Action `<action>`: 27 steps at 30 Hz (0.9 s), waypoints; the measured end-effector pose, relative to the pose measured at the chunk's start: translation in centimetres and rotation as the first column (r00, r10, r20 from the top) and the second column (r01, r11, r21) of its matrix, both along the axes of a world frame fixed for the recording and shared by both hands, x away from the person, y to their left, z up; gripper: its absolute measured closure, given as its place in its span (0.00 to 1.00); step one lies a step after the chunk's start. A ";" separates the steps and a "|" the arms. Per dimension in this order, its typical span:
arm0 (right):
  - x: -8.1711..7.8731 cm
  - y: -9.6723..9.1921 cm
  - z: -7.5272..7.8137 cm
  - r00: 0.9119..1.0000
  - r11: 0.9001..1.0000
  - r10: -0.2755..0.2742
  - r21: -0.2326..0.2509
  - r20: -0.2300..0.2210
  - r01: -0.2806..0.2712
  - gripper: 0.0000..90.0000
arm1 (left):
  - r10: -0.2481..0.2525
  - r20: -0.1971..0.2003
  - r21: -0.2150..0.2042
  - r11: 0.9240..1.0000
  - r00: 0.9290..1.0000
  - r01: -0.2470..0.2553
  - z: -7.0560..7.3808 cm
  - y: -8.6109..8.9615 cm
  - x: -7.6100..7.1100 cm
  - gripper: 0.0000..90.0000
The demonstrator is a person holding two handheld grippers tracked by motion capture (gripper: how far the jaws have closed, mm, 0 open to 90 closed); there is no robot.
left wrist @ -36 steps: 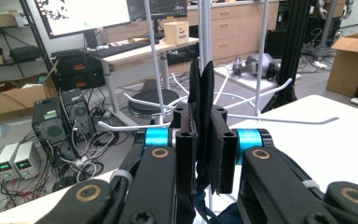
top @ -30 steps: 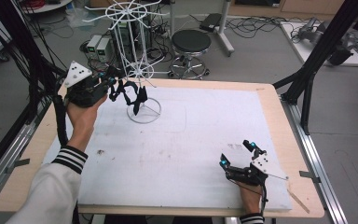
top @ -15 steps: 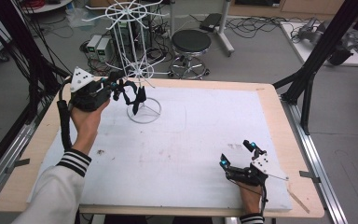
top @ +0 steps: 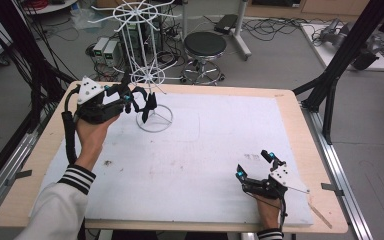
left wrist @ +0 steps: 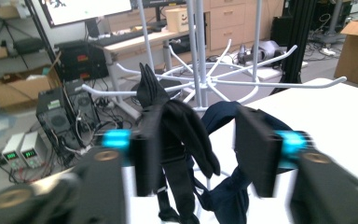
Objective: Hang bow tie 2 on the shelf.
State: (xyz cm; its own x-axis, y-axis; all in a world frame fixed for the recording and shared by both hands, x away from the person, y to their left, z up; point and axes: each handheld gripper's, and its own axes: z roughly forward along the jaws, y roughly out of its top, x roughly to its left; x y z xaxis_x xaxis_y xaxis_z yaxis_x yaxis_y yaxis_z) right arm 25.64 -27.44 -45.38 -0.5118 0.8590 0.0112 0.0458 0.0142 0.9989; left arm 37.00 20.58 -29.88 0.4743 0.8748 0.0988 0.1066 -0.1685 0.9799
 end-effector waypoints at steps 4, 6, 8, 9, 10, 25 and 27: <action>0.0 0.0 0.0 1.000 1.000 0.000 0.000 0.002 0.000 0.01 | -0.022 0.035 0.018 1.000 0.999 0.022 0.1 -0.1 -0.3 0.27; 0.0 0.0 0.0 1.000 1.000 -0.001 0.000 0.002 0.001 0.01 | -0.049 0.067 0.013 0.999 0.997 0.048 0.1 0.2 -0.6 0.20; 0.0 0.0 0.0 1.000 1.000 0.002 -0.001 0.004 -0.002 0.01 | -0.076 0.099 0.002 0.997 0.992 0.076 0.0 0.5 -1.1 0.17; 0.1 0.0 0.0 1.000 1.000 0.004 -0.001 0.004 -0.004 0.01 | -0.091 0.108 0.008 0.996 0.990 0.091 0.0 0.7 -1.3 0.15; 0.0 0.0 0.0 1.000 1.000 0.004 0.000 0.003 -0.004 0.01 | -0.112 0.113 0.005 0.994 0.987 0.112 -0.1 0.9 -1.5 0.14; 0.0 0.0 0.0 1.000 1.000 -0.010 0.005 0.008 0.010 0.01 | -0.323 0.166 -0.081 0.937 0.932 0.339 -5.0 5.2 -5.8 0.09; 0.0 0.0 0.0 1.000 1.000 -0.013 0.006 -0.001 0.013 0.01 | -0.337 0.167 -0.098 0.929 0.927 0.356 -6.7 5.7 -6.5 0.09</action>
State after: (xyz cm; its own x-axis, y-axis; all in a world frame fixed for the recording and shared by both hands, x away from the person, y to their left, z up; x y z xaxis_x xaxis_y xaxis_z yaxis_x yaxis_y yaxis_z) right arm 25.61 -27.41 -45.41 -0.5004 0.8656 0.0173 0.0470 0.0072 0.9989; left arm 30.45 26.29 -36.54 0.7386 0.6680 0.0907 -0.0807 -0.0459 0.9957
